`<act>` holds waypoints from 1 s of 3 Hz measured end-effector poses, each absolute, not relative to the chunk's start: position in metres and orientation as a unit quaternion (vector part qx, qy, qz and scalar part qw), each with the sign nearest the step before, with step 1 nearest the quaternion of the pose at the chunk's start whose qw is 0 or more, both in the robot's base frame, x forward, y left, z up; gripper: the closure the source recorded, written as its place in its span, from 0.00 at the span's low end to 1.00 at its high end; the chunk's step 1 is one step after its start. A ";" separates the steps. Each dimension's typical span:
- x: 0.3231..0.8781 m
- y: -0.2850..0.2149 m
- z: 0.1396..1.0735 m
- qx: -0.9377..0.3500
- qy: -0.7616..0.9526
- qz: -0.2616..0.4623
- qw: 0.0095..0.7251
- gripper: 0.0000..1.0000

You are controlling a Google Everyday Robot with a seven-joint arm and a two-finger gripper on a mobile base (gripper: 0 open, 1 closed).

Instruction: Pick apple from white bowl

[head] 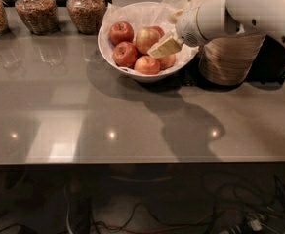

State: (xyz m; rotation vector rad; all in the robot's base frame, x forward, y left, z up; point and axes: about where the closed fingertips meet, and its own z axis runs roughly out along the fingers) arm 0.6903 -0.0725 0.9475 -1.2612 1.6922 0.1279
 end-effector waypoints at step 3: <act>0.713 -0.059 0.929 -0.509 0.700 0.076 0.495 0.31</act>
Offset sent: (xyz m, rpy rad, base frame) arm 0.0240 0.0098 -0.0190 0.0471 0.0240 0.0004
